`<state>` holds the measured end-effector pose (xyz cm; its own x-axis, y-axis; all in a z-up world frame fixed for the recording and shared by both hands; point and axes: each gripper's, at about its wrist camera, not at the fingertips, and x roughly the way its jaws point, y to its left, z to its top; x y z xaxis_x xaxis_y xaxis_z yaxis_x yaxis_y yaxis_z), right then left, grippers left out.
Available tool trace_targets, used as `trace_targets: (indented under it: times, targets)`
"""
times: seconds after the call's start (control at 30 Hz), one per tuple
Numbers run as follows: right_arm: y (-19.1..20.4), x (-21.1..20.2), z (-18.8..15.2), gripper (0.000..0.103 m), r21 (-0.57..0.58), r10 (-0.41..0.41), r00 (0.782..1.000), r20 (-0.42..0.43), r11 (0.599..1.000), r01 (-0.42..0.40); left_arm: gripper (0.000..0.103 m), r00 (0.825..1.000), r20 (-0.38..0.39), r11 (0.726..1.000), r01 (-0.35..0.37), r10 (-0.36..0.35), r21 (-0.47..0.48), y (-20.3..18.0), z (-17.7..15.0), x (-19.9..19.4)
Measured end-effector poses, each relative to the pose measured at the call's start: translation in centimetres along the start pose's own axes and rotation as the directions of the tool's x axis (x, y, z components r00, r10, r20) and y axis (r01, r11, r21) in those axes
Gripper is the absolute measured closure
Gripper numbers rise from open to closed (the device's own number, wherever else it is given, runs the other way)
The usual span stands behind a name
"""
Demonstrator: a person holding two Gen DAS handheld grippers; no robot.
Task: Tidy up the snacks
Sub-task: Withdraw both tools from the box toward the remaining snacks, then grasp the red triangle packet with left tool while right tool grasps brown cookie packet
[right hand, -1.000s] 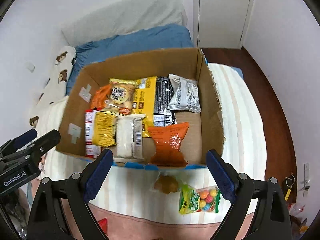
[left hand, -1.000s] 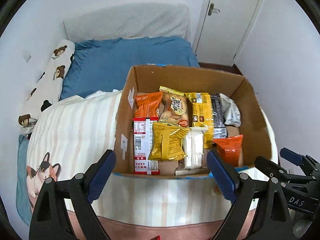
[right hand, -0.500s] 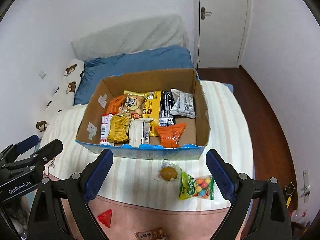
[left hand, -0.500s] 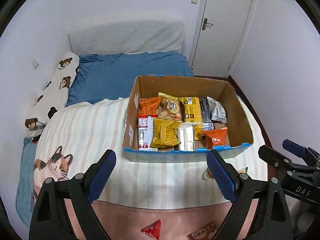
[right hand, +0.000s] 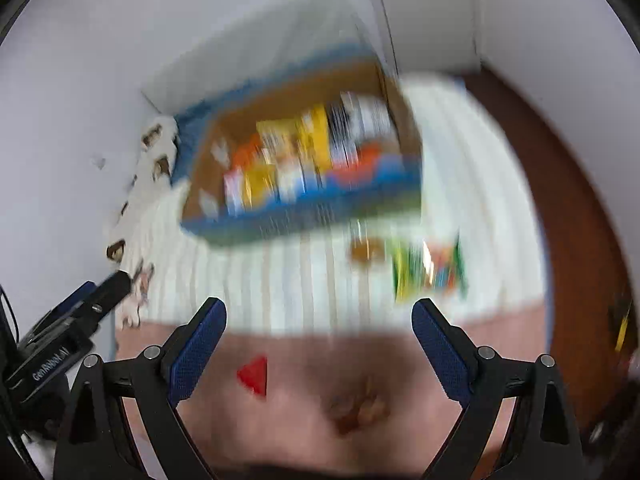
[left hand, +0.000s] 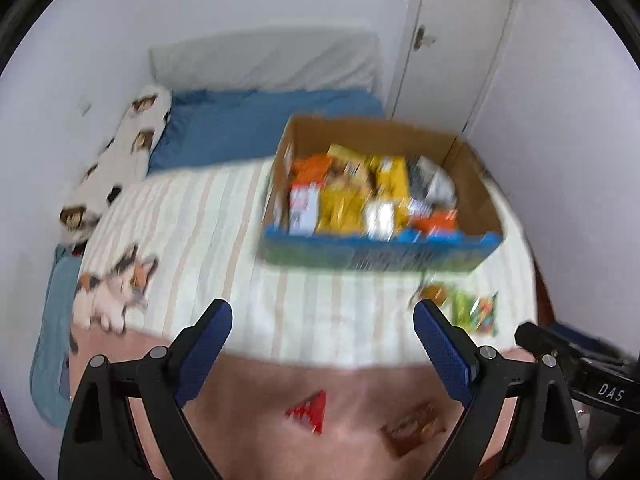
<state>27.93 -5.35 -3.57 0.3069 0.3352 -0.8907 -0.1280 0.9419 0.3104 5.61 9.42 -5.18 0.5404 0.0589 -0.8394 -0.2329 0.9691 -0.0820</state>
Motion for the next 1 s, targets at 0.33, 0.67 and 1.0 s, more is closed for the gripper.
trace_targets:
  times: [0.33, 0.67, 1.0]
  targets:
    - [-8.5, 14.2, -10.5, 0.007, 0.409, 0.138, 0.921, -0.363, 0.912, 0.025, 0.010, 0.949, -0.301, 0.995, -0.095, 0.089, -0.004, 2.8, -9.5, 8.8]
    - [-4.9, 19.3, -11.6, 0.042, 0.305, -0.023, 0.914, -0.405, 0.939, 0.158, 0.010, 0.917, -0.385, 0.994, -0.108, 0.105, 0.014, 3.9, -12.1, 12.4]
    - [1.5, 18.9, -10.3, 0.034, -0.258, -0.271, 0.906, -0.326, 0.947, 0.190, 0.010, 0.889, -0.457, 1.000, 0.010, -0.018, -0.020, 4.3, -13.5, 14.9]
